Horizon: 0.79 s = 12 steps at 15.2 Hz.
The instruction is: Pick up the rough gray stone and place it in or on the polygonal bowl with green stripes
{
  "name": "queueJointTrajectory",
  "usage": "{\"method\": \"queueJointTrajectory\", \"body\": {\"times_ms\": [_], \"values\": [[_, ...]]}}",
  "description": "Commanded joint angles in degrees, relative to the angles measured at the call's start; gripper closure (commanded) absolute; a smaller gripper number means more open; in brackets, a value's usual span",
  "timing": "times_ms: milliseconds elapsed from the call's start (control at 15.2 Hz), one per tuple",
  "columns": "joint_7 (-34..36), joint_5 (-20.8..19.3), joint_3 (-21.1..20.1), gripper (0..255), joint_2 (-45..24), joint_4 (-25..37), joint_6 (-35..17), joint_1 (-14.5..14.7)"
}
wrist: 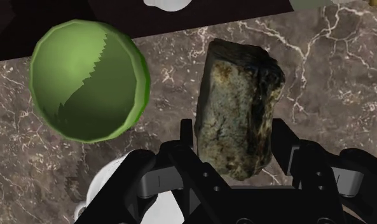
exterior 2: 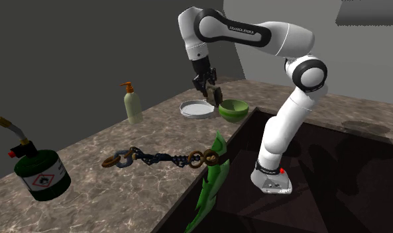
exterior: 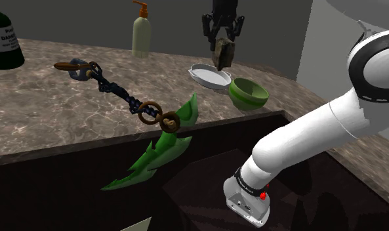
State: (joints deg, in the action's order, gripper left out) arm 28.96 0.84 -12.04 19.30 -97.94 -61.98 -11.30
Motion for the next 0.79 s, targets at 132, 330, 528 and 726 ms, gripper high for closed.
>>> {"method": "queueJointTrajectory", "body": {"times_ms": [132, 330, 528, 726], "values": [[-6.3, -2.6, 4.1, 255, 4.9, -4.8, -0.2, -1.3], [-10.9, -4.9, 7.2, 255, 7.8, -7.5, -0.1, -2.2], [-15.3, -7.6, 10.4, 255, 10.3, -9.6, -0.1, -3.1], [-19.8, -10.5, 13.7, 255, 12.3, -11.1, -0.3, -4.0]]}}
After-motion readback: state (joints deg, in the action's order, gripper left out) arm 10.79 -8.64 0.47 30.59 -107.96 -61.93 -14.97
